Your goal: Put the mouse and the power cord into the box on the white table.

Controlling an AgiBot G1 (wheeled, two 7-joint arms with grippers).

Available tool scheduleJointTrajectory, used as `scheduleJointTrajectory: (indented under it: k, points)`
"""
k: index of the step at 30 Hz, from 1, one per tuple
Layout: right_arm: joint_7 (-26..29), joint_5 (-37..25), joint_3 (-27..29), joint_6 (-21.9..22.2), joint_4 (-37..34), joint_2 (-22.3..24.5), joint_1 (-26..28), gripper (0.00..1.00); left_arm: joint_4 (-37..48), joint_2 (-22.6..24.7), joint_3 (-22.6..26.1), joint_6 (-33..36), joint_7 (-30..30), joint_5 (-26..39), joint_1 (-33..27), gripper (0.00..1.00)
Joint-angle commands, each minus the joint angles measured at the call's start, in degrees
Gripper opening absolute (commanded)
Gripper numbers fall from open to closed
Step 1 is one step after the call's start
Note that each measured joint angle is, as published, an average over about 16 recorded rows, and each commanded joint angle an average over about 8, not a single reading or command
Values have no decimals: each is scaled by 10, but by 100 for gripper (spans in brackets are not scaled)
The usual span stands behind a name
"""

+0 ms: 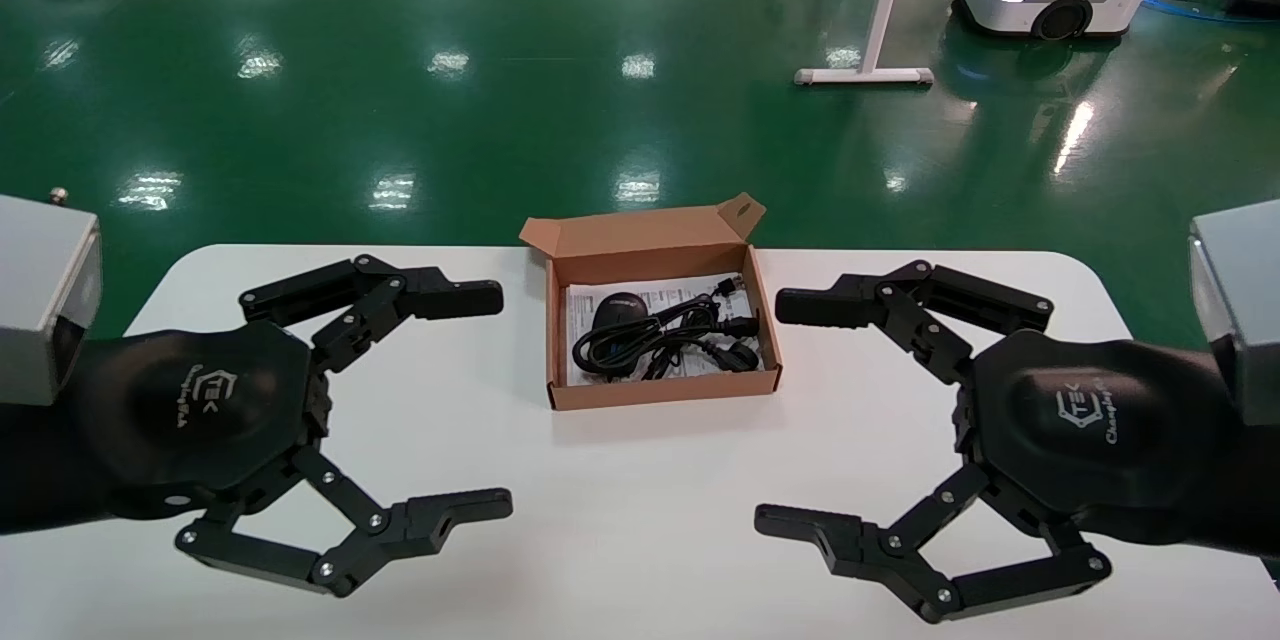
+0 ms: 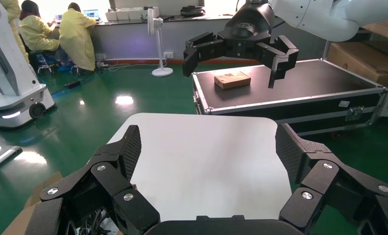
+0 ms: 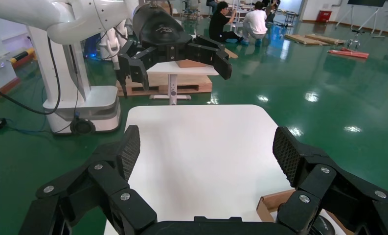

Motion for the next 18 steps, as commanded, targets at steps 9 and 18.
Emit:
scheduleJointTrajectory:
  k: [9, 18]
  points:
    - [0, 0, 0, 0, 0, 0, 0, 100, 0, 0, 0, 0, 0, 0, 0, 100]
    - [0, 0, 0, 0, 0, 0, 0, 100, 0, 0, 0, 0, 0, 0, 0, 100]
